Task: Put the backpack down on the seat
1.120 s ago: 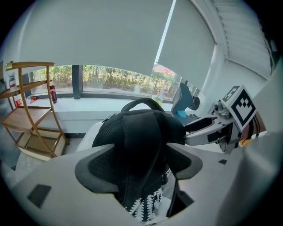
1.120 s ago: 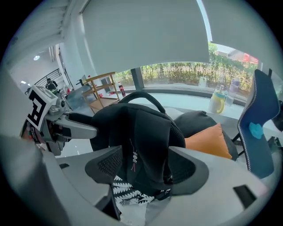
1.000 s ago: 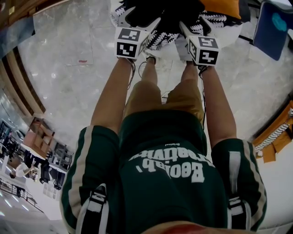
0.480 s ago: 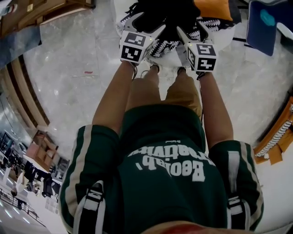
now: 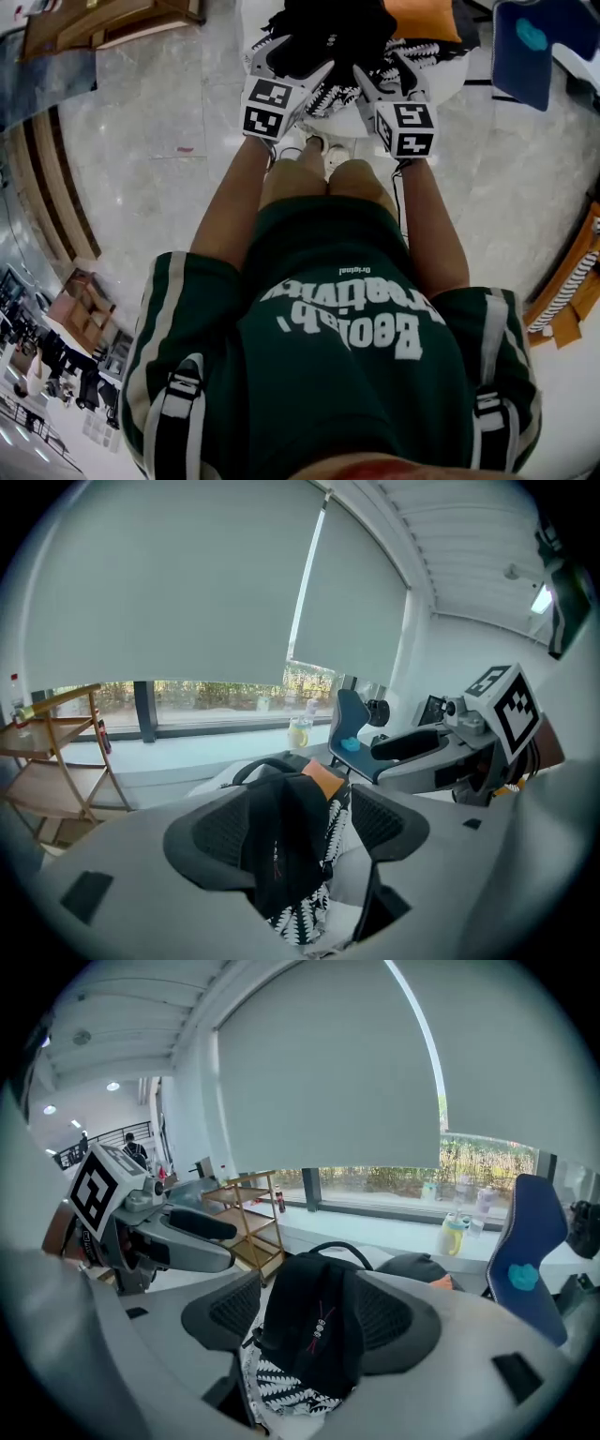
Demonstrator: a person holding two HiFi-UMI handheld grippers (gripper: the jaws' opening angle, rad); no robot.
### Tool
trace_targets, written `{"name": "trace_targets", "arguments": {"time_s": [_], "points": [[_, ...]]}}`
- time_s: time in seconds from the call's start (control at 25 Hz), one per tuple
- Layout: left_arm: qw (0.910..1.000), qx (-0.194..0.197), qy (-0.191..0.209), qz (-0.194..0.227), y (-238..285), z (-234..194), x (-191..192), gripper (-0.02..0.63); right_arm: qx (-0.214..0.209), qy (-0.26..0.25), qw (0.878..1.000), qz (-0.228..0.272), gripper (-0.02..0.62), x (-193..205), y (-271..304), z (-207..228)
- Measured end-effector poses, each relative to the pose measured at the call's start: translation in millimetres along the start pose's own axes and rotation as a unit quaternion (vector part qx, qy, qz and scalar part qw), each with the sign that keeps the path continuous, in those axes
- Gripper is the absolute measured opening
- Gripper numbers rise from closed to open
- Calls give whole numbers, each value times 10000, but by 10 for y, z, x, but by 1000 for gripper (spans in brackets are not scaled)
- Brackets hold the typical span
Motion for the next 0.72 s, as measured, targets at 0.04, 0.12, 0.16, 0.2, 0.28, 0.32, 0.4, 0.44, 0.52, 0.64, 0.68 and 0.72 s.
{"name": "trace_targets", "arguments": {"time_s": [0.04, 0.12, 0.16, 0.2, 0.28, 0.32, 0.4, 0.44, 0.52, 0.64, 0.68, 0.72], "points": [[10000, -15, 18, 30, -58, 85, -58, 354, -33, -3, 10000, 60, 287, -31, -106, -10], [9999, -33, 46, 99, -187, 281, -169, 354, -86, -4, 9998, 193, 287, -82, -348, -31], [9999, -47, 61, 146, -259, 380, -221, 354, -113, -54, 9996, 264, 287, -104, -476, -46], [9997, -67, 84, 201, -333, 474, -275, 354, -146, -125, 9992, 344, 287, -131, -603, -70], [9993, -114, 148, 321, -486, 661, -387, 354, -218, -238, 9982, 504, 287, -179, -864, -124], [9990, -131, 177, 383, -563, 762, -444, 354, -257, -252, 9977, 578, 287, -192, -996, -146], [9984, -138, 229, 493, -711, 972, -551, 354, -321, -250, 9965, 732, 287, -213, -1254, -181], [9981, -145, 261, 543, -782, 1070, -597, 354, -335, -284, 9958, 806, 287, -223, -1375, -202], [9971, -199, 337, 660, -937, 1241, -672, 354, -358, -418, 9940, 942, 287, -228, -1607, -260], [9952, -301, 449, 814, -1194, 1491, -749, 354, -436, -549, 9910, 1144, 287, -205, -1946, -384], [9946, -327, 479, 857, -1275, 1576, -764, 354, -457, -575, 9900, 1203, 287, -190, -2053, -423], [9940, -352, 506, 899, -1356, 1661, -777, 354, -478, -595, 9891, 1260, 287, -173, -2156, -459]]}}
Point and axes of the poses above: the fingertips, and each gripper's own axes: y forward along the fingers, z to its right, x out of its underside, the point moved 3 cm from there along -y, backward along the fingers, and after that the axes turned 7 degrees about y, right-handed, at the moved point
